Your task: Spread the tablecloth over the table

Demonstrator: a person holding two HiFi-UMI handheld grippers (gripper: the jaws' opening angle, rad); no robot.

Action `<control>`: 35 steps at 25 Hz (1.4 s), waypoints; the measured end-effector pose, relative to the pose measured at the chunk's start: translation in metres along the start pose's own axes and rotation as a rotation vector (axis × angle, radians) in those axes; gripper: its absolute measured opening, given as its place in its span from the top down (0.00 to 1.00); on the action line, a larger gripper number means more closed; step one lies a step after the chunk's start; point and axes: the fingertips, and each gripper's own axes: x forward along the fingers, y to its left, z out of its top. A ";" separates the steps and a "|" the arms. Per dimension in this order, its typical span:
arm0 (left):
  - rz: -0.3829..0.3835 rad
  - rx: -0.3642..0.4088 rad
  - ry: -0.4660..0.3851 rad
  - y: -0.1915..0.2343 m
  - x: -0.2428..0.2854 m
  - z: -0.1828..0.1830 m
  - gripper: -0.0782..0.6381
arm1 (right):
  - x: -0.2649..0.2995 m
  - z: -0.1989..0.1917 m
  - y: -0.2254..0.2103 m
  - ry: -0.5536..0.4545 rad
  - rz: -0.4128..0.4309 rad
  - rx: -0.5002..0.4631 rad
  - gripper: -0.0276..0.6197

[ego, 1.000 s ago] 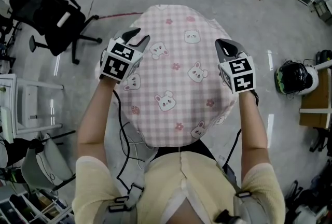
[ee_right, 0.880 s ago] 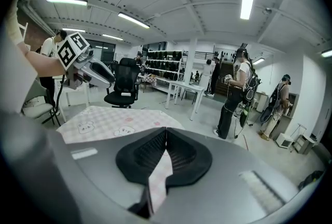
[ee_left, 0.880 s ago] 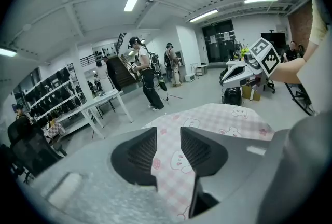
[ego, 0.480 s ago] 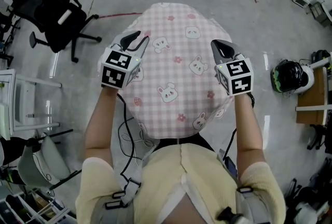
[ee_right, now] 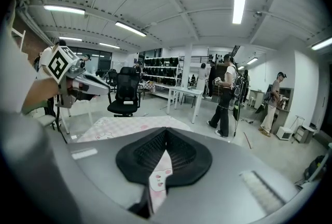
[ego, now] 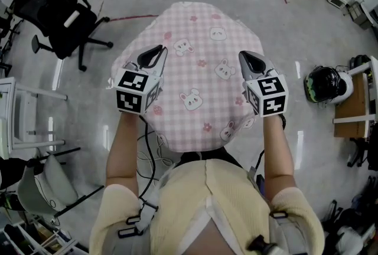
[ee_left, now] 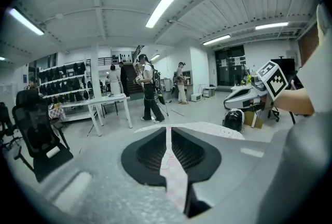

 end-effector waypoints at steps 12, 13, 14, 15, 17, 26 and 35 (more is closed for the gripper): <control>0.033 -0.075 -0.031 -0.016 -0.035 -0.016 0.87 | -0.021 0.000 0.030 -0.066 -0.002 0.130 0.95; 0.033 -0.077 -0.029 -0.018 -0.036 -0.017 0.87 | -0.023 0.000 0.030 -0.070 -0.005 0.139 0.95; 0.033 -0.076 -0.027 -0.021 -0.037 -0.017 0.87 | -0.026 0.001 0.030 -0.073 -0.007 0.149 0.95; 0.033 -0.074 -0.025 -0.023 -0.038 -0.017 0.87 | -0.028 0.001 0.030 -0.075 -0.007 0.159 0.95; 0.035 -0.072 -0.023 -0.025 -0.040 -0.017 0.87 | -0.032 0.002 0.030 -0.079 -0.005 0.176 0.95; 0.037 -0.088 -0.025 -0.024 -0.046 -0.020 0.87 | -0.036 0.001 0.034 -0.083 -0.007 0.203 0.95; 0.038 -0.102 -0.015 -0.026 -0.043 -0.024 0.87 | -0.035 -0.002 0.033 -0.078 0.002 0.211 0.95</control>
